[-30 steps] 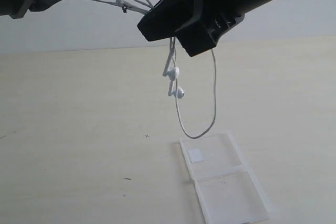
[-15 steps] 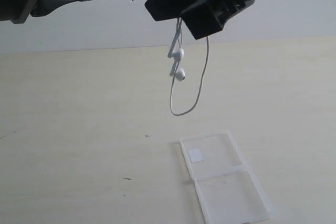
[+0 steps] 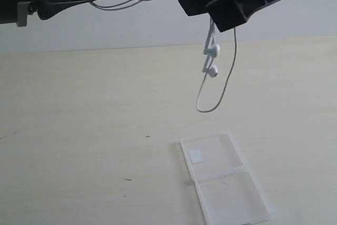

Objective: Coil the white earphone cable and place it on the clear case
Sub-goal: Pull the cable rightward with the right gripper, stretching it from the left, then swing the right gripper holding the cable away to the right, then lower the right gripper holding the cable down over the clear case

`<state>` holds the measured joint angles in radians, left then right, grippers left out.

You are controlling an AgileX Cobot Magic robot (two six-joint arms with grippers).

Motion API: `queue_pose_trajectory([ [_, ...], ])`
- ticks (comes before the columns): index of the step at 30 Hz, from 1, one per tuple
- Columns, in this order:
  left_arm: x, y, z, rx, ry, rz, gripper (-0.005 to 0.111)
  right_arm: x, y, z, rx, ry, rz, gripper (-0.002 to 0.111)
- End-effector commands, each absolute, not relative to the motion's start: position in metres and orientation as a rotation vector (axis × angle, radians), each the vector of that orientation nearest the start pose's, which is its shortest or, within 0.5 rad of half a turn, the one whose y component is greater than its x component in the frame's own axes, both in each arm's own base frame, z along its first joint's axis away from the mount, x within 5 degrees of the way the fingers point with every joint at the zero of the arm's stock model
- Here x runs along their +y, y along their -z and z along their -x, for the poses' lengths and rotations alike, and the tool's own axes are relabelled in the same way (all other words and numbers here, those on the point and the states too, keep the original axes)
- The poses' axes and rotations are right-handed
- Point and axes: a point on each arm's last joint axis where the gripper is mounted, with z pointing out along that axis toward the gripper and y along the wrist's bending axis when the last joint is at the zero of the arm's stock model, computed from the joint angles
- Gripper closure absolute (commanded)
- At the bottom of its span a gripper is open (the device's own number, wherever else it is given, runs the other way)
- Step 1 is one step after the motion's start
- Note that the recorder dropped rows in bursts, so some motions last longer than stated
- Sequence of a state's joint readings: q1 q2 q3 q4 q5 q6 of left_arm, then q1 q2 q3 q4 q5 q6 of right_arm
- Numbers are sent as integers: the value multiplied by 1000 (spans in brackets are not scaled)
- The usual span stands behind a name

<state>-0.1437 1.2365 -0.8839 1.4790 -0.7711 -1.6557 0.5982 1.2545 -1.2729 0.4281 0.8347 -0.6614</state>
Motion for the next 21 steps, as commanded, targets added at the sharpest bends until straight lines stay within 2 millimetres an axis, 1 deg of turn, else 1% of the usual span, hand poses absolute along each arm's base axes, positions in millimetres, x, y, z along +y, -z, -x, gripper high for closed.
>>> queue_pose_trajectory([
  [1,-102,-348,-239,1682,971,-579,81,173,-387,-212,1976,-442,1188,108],
  [2,-102,-346,-239,1708,969,-589,71,175,-384,-214,1985,-443,1192,108],
  [3,-102,-345,-238,1722,971,-590,67,176,-382,-215,1991,-443,1194,108],
  [4,-102,-342,-238,1748,964,-600,59,176,-381,-217,1999,-432,1181,108],
  [5,-101,-340,-238,1772,947,-609,56,174,-381,-221,2008,-398,1145,108],
  [7,-100,-338,-239,1805,929,-590,53,167,-380,-228,2047,-281,1061,108],
  [10,-98,-336,-242,1818,884,-572,53,153,-375,-232,2155,-104,999,108],
  [13,-90,-330,-248,1869,737,-546,53,144,-366,-224,2303,-39,1043,108],
  [17,-84,-327,-253,1894,666,-467,54,132,-360,-219,2452,80,1025,108],
  [18,-82,-323,-254,1905,643,-446,56,128,-358,-216,2504,116,1033,108],
  [19,-80,-320,-254,1916,622,-426,61,127,-358,-216,2510,127,1020,108],
  [20,-79,-317,-255,1924,605,-411,66,126,-357,-216,2520,136,993,108],
  [21,-77,-314,-255,1934,583,-395,74,125,-356,-215,2536,130,954,108],
])
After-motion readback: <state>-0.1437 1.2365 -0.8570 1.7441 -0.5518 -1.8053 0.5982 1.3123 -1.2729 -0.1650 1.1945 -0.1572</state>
